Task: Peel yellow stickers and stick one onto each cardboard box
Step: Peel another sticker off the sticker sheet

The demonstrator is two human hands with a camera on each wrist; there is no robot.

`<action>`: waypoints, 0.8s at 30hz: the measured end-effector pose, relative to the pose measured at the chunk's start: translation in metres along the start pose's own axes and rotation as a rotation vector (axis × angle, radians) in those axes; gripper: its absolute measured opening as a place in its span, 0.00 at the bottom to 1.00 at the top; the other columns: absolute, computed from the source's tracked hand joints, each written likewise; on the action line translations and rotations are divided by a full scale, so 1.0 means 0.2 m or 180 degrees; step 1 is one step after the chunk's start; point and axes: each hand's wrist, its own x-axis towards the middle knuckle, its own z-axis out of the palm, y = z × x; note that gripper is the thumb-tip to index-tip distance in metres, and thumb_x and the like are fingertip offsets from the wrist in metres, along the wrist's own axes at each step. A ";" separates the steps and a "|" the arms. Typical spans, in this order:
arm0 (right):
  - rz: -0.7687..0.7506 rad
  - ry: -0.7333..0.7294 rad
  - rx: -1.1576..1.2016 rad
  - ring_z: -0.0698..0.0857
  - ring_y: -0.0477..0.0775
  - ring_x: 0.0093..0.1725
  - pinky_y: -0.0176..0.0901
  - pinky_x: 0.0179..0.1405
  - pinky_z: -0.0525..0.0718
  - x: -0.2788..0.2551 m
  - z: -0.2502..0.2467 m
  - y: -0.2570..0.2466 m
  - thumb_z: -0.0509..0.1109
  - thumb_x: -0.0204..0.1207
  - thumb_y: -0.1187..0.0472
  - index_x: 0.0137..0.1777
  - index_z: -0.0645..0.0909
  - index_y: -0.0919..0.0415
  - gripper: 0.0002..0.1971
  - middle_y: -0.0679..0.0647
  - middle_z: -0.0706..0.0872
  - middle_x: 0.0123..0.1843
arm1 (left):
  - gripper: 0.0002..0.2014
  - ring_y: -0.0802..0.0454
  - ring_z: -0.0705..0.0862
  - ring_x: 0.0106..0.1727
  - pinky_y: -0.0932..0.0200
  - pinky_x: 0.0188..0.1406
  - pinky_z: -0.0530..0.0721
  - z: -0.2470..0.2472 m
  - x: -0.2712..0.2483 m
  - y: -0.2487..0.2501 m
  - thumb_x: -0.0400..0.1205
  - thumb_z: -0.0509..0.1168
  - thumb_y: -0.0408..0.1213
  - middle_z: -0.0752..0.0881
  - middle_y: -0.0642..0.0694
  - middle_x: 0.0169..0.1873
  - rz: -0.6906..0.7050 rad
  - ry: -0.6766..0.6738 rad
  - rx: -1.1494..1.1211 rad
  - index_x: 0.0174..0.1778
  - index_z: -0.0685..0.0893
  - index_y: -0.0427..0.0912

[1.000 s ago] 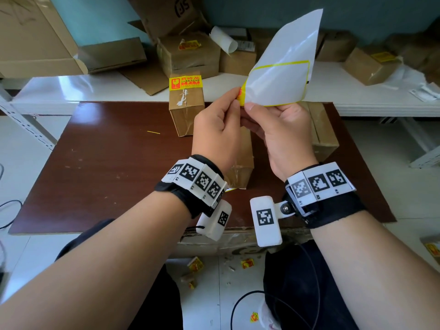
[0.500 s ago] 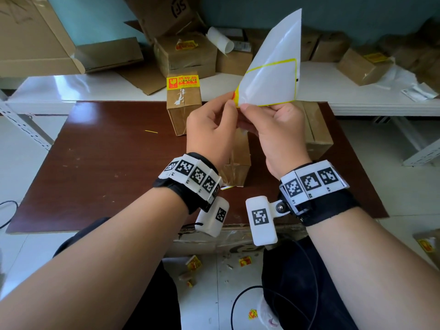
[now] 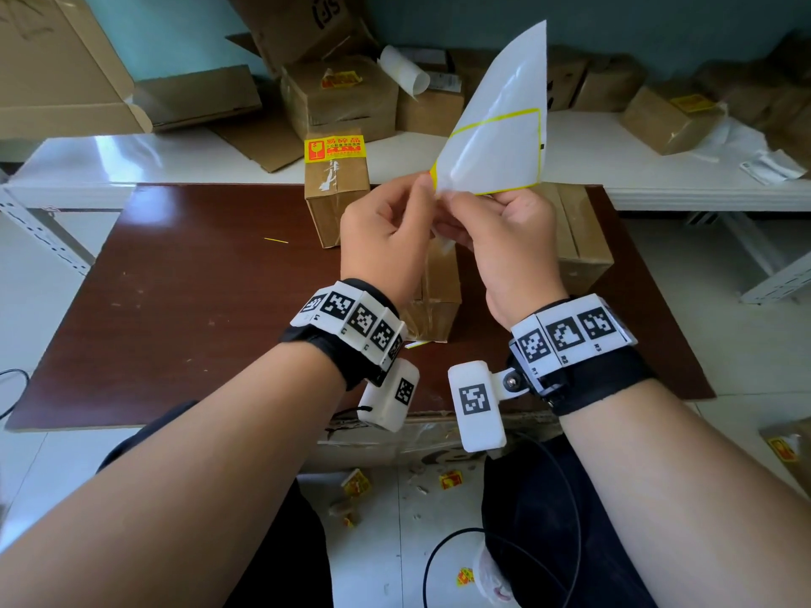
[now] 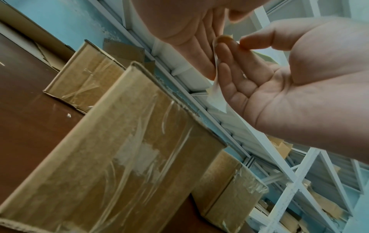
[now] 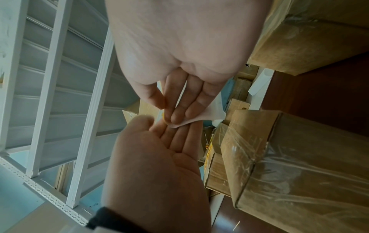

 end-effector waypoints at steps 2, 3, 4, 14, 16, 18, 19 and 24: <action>-0.0008 0.0003 0.0090 0.96 0.60 0.49 0.62 0.60 0.96 0.00 0.00 -0.01 0.78 0.75 0.67 0.51 0.94 0.65 0.07 0.63 0.97 0.46 | 0.10 0.36 0.95 0.46 0.32 0.51 0.94 0.00 0.00 0.01 0.88 0.70 0.38 0.96 0.44 0.42 -0.0015 0.0016 -0.0013 0.57 0.94 0.40; 0.0005 0.0004 0.0138 0.96 0.60 0.49 0.59 0.58 0.96 0.00 0.00 -0.01 0.78 0.75 0.66 0.51 0.94 0.65 0.07 0.63 0.97 0.47 | 0.10 0.38 0.95 0.47 0.33 0.51 0.94 0.00 0.00 0.01 0.88 0.69 0.38 0.96 0.46 0.43 0.0002 0.0028 0.0021 0.57 0.94 0.40; 0.0025 0.0007 0.0178 0.97 0.61 0.50 0.56 0.56 0.96 0.00 0.00 -0.01 0.78 0.75 0.66 0.52 0.94 0.65 0.08 0.63 0.97 0.47 | 0.10 0.38 0.95 0.47 0.32 0.51 0.94 0.00 0.00 0.01 0.88 0.68 0.39 0.96 0.46 0.43 0.0031 0.0041 0.0046 0.57 0.95 0.43; 0.0069 -0.0019 0.0270 0.97 0.56 0.45 0.47 0.51 0.94 -0.02 -0.02 -0.04 0.74 0.83 0.75 0.50 0.93 0.66 0.07 0.60 0.97 0.44 | 0.12 0.39 0.95 0.50 0.32 0.52 0.93 0.00 -0.01 0.00 0.90 0.66 0.40 0.96 0.46 0.45 0.0029 0.0011 0.0083 0.59 0.94 0.43; 0.0095 -0.0063 0.0245 0.97 0.57 0.47 0.46 0.51 0.94 -0.02 -0.01 -0.04 0.74 0.84 0.75 0.52 0.93 0.67 0.07 0.60 0.97 0.45 | 0.14 0.34 0.93 0.49 0.30 0.50 0.93 -0.01 0.00 0.00 0.90 0.63 0.43 0.95 0.45 0.44 0.0019 0.0001 0.0075 0.57 0.94 0.45; 0.0067 -0.0044 0.0259 0.97 0.57 0.47 0.48 0.52 0.94 -0.02 -0.01 -0.04 0.74 0.84 0.74 0.53 0.93 0.67 0.07 0.61 0.97 0.45 | 0.12 0.36 0.94 0.48 0.31 0.51 0.93 0.00 -0.01 0.02 0.90 0.65 0.42 0.95 0.43 0.45 0.0047 -0.0036 0.0050 0.59 0.93 0.43; 0.0033 -0.0013 0.0289 0.97 0.57 0.46 0.49 0.52 0.94 -0.02 -0.01 -0.03 0.74 0.83 0.75 0.52 0.93 0.68 0.06 0.61 0.97 0.44 | 0.12 0.40 0.94 0.49 0.35 0.53 0.94 0.00 -0.02 0.03 0.89 0.68 0.41 0.95 0.43 0.47 0.0068 -0.0040 0.0069 0.63 0.90 0.41; -0.0042 0.0035 0.0391 0.96 0.59 0.49 0.54 0.56 0.95 -0.02 -0.01 -0.02 0.75 0.82 0.74 0.52 0.93 0.68 0.06 0.61 0.97 0.45 | 0.17 0.49 0.94 0.50 0.48 0.53 0.94 0.00 -0.02 0.05 0.85 0.74 0.36 0.93 0.46 0.55 0.0314 0.0021 0.0192 0.66 0.77 0.43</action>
